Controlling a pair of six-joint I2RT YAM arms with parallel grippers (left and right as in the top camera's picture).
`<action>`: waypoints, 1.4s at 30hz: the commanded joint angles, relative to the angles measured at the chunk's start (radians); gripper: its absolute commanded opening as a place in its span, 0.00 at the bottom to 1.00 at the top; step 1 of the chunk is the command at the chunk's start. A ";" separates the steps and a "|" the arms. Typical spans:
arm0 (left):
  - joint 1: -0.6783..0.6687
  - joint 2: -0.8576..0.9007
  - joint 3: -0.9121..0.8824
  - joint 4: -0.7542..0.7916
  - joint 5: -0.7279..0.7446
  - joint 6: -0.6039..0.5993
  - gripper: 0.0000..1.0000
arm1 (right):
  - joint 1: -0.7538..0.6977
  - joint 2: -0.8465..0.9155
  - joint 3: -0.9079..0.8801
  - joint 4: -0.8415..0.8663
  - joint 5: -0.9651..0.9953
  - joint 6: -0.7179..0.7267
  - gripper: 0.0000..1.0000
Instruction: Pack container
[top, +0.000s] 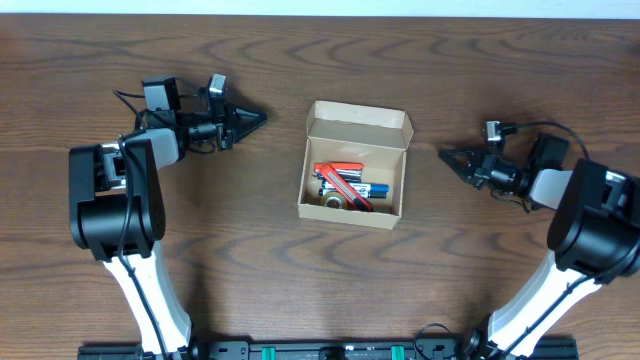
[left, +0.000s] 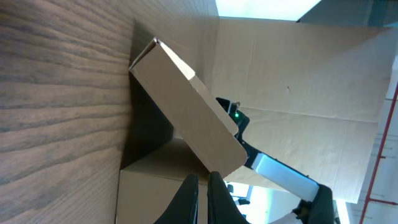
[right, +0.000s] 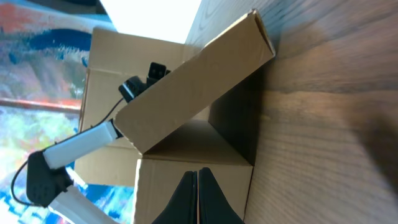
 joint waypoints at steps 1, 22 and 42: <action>-0.017 0.014 0.002 0.002 0.001 -0.026 0.06 | 0.026 0.021 0.000 0.038 -0.055 0.043 0.01; -0.056 0.109 0.002 0.076 0.034 -0.057 0.06 | 0.132 0.021 0.001 0.325 -0.010 0.293 0.01; -0.097 0.112 0.004 0.152 0.040 -0.069 0.06 | 0.169 0.124 0.001 0.325 0.027 0.275 0.01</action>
